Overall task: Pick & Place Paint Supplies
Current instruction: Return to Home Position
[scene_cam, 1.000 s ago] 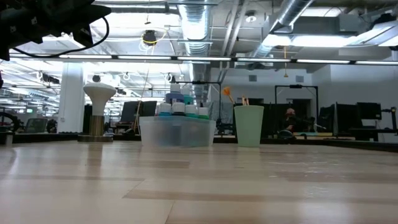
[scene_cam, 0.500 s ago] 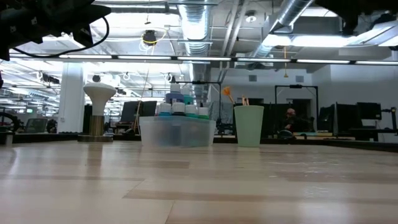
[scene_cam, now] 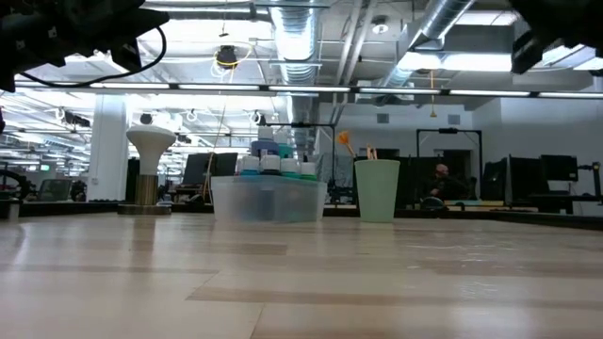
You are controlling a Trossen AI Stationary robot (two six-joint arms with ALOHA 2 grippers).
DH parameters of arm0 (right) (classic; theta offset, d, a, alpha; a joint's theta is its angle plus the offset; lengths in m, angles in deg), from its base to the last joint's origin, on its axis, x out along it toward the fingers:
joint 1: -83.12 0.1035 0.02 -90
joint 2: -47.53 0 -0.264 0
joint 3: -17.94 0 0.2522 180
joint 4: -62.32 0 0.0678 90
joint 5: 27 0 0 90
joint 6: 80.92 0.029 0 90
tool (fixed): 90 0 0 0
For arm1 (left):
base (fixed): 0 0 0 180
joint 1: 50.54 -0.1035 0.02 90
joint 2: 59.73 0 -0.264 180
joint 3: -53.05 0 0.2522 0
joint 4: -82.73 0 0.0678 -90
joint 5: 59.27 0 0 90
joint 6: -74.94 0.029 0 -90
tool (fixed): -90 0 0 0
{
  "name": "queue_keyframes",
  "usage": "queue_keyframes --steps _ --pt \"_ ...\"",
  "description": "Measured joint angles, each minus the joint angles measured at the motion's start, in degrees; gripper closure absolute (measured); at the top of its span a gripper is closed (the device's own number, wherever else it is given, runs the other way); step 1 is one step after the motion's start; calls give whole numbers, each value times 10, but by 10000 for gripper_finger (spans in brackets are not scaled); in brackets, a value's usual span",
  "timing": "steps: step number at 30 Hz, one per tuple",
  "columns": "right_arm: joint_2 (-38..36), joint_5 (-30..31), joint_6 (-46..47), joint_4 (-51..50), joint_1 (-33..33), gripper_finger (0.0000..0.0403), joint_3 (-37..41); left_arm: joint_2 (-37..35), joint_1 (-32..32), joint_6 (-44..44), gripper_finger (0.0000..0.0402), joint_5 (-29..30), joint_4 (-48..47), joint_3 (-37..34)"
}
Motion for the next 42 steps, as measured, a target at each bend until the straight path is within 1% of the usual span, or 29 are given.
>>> queue_keyframes --steps 2,4,6,8,10,12,14,42 --pt "0 -19 -1 6 0 401 5 1 0 0 401 0 -1 0" --pt "1 -22 -1 -6 0 400 18 4 0 0 401 0 1 0" --pt "1 -21 6 9 0 401 33 4 0 0 401 0 -1 0" --pt "0 -11 19 19 -3 401 56 4 0 0 401 0 0 0" --pt "2 24 36 16 -9 400 71 4 0 0 401 0 0 0" --pt "2 55 64 -11 -16 399 70 4 0 0 401 0 0 0" --pt "3 57 83 -45 -23 399 70 4 0 0 401 0 0 0" --pt "2 58 84 -45 -27 397 71 4 0 0 401 0 0 0"
